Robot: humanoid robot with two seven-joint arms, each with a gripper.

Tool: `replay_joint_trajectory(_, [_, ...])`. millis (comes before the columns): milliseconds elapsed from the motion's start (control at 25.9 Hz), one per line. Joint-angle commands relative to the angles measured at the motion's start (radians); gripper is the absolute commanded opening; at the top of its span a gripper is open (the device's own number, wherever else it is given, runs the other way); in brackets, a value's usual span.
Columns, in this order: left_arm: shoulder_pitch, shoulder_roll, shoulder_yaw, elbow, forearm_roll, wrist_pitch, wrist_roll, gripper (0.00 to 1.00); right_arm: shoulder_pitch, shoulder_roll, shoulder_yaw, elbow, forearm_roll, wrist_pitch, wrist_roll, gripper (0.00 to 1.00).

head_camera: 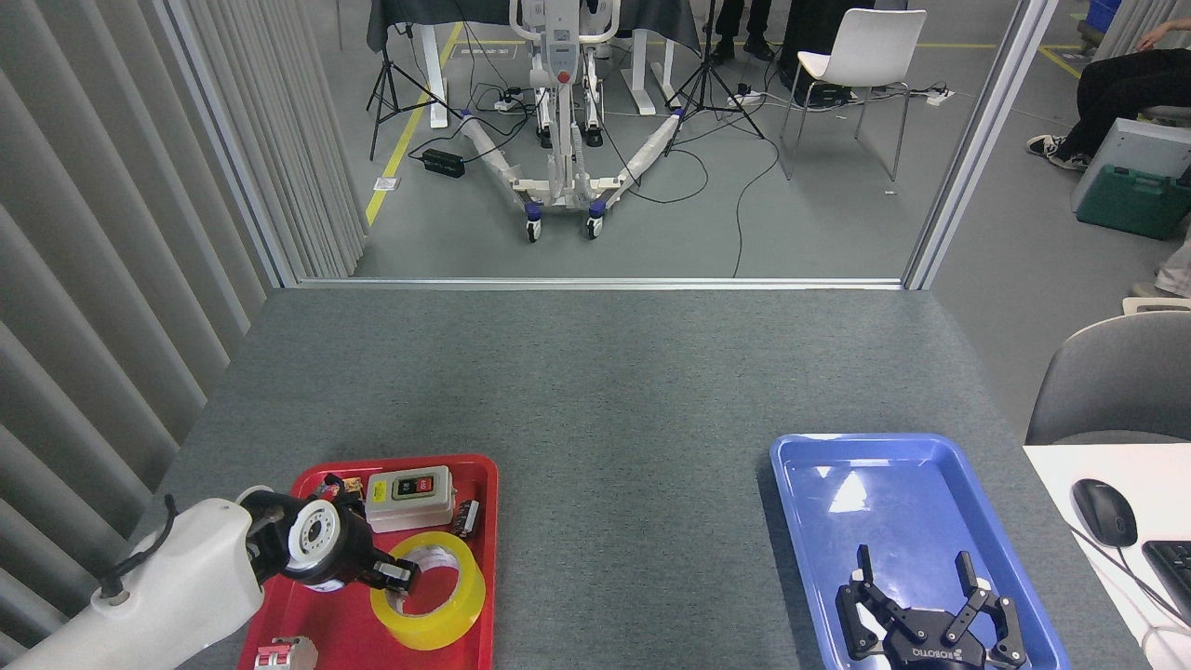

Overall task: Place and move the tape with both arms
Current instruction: 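Grasp the yellow tape roll with the left gripper and lift it, then carry the tape roll with the left gripper toward the blue tray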

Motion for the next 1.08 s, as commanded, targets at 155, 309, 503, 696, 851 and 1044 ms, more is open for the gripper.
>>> replay_joint_trajectory(155, [-0.003, 0.021, 0.274, -0.021, 0.070, -0.437, 0.057, 0.00, 0.000, 0.000, 0.000, 0.000, 0.000, -0.001, -0.001, 1.00])
replay_joint_trajectory(309, [-0.005, -0.039, 0.339, 0.025, 0.151, -0.765, 0.188, 0.00, 0.000, 0.000, 0.000, 0.001, 0.000, -0.001, -0.001, 1.00])
replay_joint_trajectory(503, [-0.005, -0.174, 0.334, 0.196, 0.263, -0.938, 0.399, 0.00, -0.002, 0.000, 0.000, 0.000, 0.000, -0.001, 0.001, 1.00])
replay_joint_trajectory(696, [0.046, -0.283, 0.330, 0.236, 0.257, -0.938, 0.571, 0.00, -0.002, 0.000, 0.000, 0.000, 0.000, 0.001, -0.001, 1.00])
replay_joint_trajectory(851, [0.097, -0.364, 0.330, 0.236, 0.251, -0.938, 0.607, 0.00, -0.002, -0.002, 0.000, 0.000, 0.000, 0.001, -0.001, 1.00])
replay_joint_trajectory(1044, [0.115, -0.426, 0.328, 0.236, 0.174, -0.938, 0.600, 0.00, -0.003, -0.003, 0.000, 0.000, -0.002, -0.001, -0.001, 1.00])
